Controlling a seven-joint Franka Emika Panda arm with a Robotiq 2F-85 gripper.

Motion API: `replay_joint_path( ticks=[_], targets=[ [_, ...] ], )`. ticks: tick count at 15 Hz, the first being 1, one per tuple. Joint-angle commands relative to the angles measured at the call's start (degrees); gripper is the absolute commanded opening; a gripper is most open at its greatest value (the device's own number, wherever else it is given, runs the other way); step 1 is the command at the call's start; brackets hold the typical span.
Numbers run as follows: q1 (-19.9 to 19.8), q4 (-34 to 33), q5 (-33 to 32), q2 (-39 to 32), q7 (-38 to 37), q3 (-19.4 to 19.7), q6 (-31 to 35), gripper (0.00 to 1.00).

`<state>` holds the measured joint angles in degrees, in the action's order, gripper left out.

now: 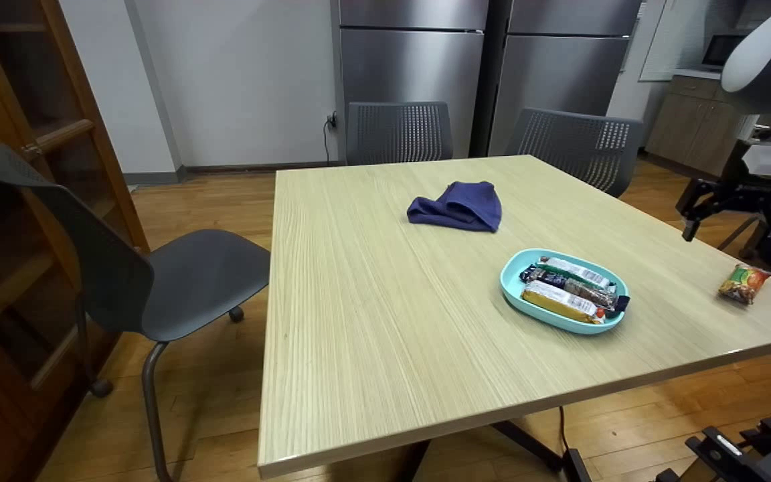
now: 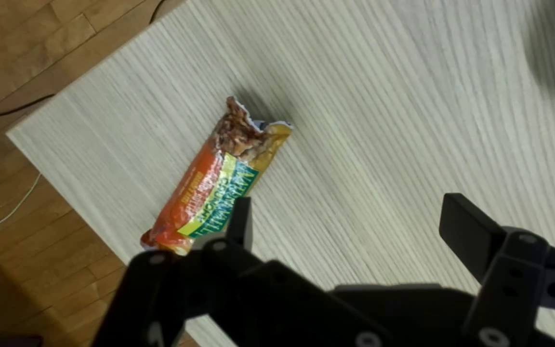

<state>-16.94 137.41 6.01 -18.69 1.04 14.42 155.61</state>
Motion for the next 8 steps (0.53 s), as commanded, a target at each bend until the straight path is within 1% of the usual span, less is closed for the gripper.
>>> replay_joint_path(
  ticks=[1, 5, 8],
  targets=[
    [-2.2, -0.1, 2.3, -0.5, -0.2, 0.2, -0.9, 1.0],
    [-4.4, -0.9, 5.0, -2.1, -0.4, 0.5, -1.6, 1.0],
    [-6.3, -2.1, 7.7, -4.1, 0.3, -0.5, -1.4, 1.0]
  ],
)
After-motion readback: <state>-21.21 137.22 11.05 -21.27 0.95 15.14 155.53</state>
